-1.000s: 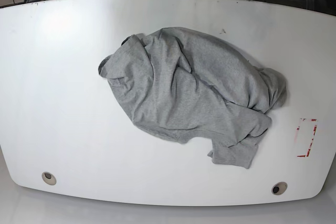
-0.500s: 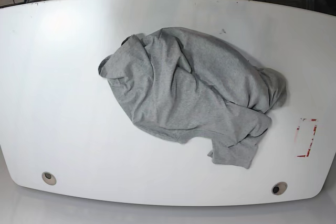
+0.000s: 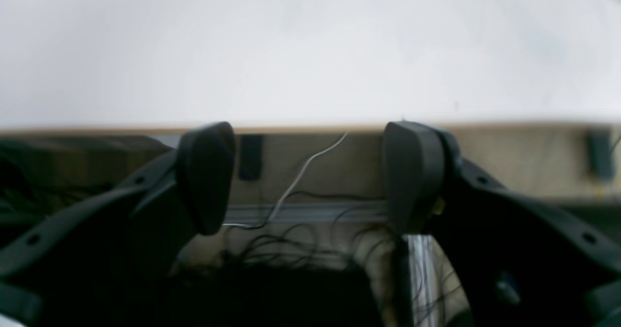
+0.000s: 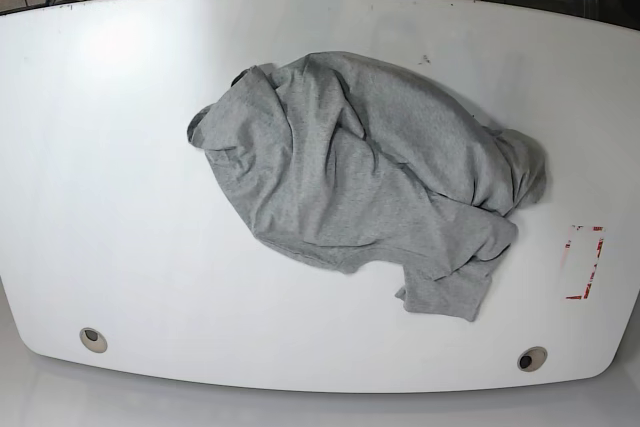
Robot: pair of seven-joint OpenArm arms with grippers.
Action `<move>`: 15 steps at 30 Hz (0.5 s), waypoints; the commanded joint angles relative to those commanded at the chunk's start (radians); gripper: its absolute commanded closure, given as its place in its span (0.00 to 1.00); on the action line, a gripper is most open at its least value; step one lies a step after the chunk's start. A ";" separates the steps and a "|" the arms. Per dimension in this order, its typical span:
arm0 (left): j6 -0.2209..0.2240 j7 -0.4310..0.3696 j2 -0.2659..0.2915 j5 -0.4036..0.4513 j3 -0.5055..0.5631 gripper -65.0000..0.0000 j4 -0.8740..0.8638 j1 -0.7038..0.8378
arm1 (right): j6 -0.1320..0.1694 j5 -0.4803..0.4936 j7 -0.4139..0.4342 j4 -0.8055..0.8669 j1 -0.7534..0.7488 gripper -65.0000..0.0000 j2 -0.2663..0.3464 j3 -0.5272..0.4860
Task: Fold the T-shirt properly
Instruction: 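Lower both grippers toward the grey T-shirt heap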
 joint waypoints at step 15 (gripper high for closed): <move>0.007 0.007 0.040 0.026 -0.008 0.33 0.034 -0.172 | 0.000 -0.058 -0.006 -0.003 0.190 0.72 0.004 -0.008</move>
